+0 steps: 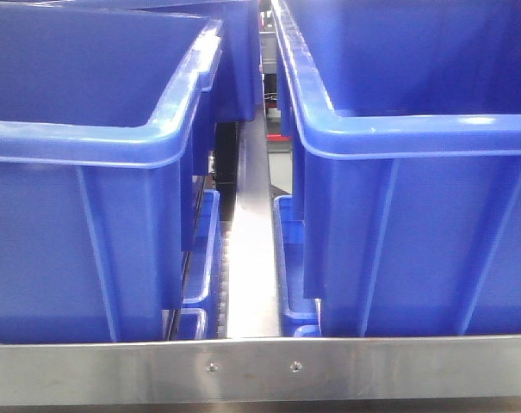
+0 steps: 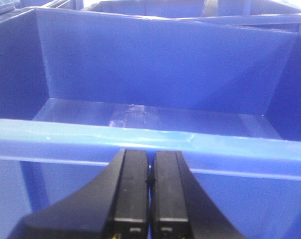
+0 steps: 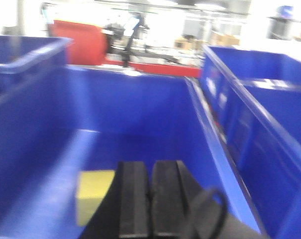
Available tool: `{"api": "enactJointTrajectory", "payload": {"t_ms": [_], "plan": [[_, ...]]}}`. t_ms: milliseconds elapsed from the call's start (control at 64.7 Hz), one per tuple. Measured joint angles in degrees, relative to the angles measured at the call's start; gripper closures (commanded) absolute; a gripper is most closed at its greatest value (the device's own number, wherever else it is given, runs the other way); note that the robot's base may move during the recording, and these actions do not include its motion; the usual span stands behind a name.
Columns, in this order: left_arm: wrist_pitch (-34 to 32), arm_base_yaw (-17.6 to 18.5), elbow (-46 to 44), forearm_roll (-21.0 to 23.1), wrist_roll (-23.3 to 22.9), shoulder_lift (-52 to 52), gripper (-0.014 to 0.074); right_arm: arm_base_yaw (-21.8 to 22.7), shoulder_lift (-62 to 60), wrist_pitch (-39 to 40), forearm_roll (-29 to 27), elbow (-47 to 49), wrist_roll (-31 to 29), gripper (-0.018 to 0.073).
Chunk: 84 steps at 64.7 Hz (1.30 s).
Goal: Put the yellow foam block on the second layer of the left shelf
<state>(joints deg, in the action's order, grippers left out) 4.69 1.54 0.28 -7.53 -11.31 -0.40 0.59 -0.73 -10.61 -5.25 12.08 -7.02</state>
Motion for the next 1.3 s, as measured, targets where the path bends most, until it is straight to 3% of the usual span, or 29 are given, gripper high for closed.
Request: {"api": "enactJointTrajectory", "payload": {"t_ms": [278, 1298], "plan": [[0.00, 0.00, 0.00, 0.00, 0.00, 0.00, 0.0460, 1.71, 0.00, 10.61, 0.23, -13.30, 2.03, 0.0494], [0.00, 0.00, 0.00, 0.00, 0.00, 0.00, 0.0460, 1.71, 0.00, 12.02, 0.57, -13.89, 2.30, 0.0494]]}}
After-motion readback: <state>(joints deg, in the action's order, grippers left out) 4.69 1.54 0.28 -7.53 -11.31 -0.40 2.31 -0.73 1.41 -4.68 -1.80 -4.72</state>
